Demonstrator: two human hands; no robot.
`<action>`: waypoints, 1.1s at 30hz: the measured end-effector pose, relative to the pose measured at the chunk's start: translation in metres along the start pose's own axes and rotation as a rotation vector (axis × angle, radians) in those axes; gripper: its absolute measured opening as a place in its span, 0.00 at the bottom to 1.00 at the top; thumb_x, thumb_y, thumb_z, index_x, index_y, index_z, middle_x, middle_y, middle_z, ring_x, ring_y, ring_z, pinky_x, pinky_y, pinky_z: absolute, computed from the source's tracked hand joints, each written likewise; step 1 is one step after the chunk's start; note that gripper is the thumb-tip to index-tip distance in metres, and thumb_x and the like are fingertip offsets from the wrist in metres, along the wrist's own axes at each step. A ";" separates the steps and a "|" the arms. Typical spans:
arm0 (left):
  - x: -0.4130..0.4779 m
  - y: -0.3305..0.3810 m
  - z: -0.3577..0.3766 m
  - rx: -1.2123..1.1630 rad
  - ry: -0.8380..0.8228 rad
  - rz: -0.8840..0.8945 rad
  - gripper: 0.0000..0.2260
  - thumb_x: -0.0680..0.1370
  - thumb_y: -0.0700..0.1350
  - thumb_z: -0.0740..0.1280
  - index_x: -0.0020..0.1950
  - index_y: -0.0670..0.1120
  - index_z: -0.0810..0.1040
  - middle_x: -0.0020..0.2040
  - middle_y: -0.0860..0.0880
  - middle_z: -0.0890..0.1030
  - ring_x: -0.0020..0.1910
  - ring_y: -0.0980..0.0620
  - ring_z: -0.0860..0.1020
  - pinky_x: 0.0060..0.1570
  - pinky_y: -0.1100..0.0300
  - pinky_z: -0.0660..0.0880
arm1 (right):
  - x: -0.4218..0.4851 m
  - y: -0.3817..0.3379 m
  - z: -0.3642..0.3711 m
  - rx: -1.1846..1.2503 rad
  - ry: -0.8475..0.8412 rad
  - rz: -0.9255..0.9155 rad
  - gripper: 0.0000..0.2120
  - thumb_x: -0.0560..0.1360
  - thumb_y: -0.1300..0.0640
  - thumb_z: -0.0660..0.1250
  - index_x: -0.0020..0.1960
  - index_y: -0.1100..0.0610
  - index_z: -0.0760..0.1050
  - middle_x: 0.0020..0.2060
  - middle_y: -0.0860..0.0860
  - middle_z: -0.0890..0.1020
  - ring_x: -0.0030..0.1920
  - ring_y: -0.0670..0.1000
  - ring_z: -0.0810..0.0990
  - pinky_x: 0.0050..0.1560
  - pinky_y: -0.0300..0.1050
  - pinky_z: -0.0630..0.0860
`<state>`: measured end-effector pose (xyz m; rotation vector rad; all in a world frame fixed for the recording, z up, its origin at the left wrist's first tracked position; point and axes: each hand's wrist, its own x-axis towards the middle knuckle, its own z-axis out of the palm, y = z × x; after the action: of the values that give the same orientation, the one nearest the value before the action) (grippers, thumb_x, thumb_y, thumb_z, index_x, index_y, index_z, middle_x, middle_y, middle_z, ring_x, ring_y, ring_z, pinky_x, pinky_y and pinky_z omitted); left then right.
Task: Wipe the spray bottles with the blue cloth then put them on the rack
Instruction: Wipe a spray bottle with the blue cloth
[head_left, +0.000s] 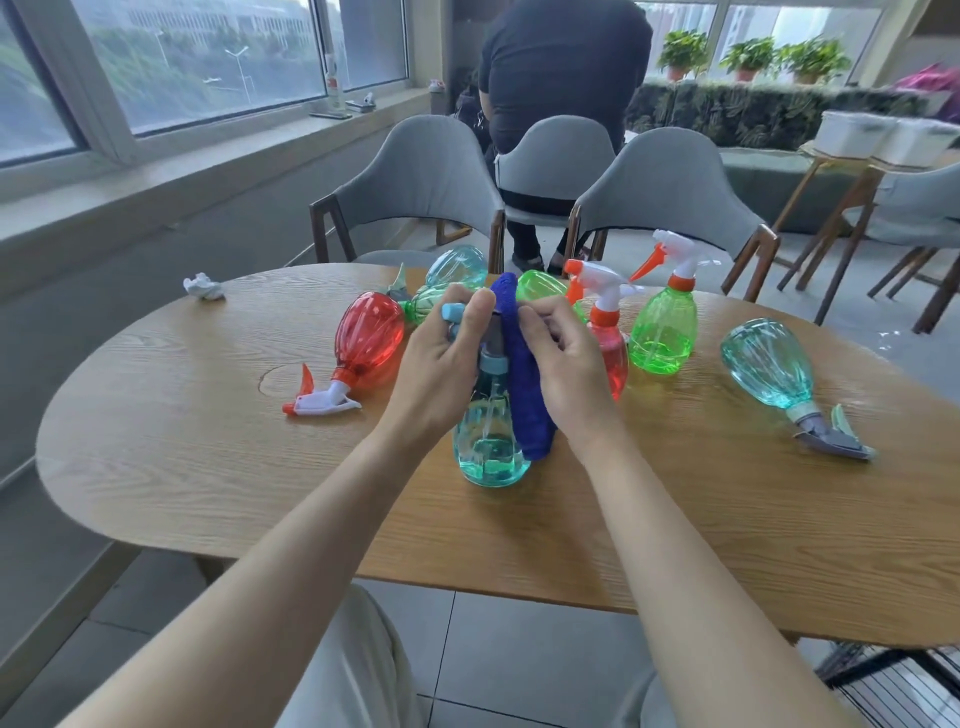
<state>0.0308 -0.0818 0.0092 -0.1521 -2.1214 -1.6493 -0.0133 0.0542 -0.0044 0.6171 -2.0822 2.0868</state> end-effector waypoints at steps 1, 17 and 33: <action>0.001 0.001 0.000 0.004 0.003 -0.007 0.19 0.87 0.60 0.58 0.50 0.46 0.75 0.40 0.47 0.80 0.39 0.48 0.76 0.44 0.45 0.76 | -0.001 0.000 0.000 0.013 0.016 0.009 0.07 0.87 0.54 0.63 0.54 0.52 0.80 0.46 0.48 0.86 0.47 0.45 0.84 0.47 0.36 0.77; 0.009 -0.004 0.004 -0.004 -0.071 -0.023 0.23 0.85 0.65 0.58 0.52 0.44 0.73 0.54 0.40 0.78 0.53 0.45 0.80 0.62 0.39 0.77 | 0.002 -0.002 0.000 0.157 0.071 0.092 0.06 0.86 0.54 0.65 0.53 0.53 0.80 0.44 0.49 0.86 0.44 0.47 0.84 0.43 0.39 0.79; 0.007 -0.001 0.014 0.002 -0.076 -0.009 0.17 0.88 0.56 0.61 0.47 0.45 0.72 0.39 0.56 0.80 0.41 0.54 0.76 0.53 0.46 0.76 | -0.004 0.017 -0.005 0.459 0.220 0.323 0.10 0.87 0.57 0.63 0.59 0.57 0.83 0.53 0.56 0.88 0.53 0.56 0.86 0.54 0.51 0.84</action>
<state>0.0200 -0.0703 0.0090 -0.2075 -2.1823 -1.6716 -0.0168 0.0597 -0.0219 0.0798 -1.6797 2.6999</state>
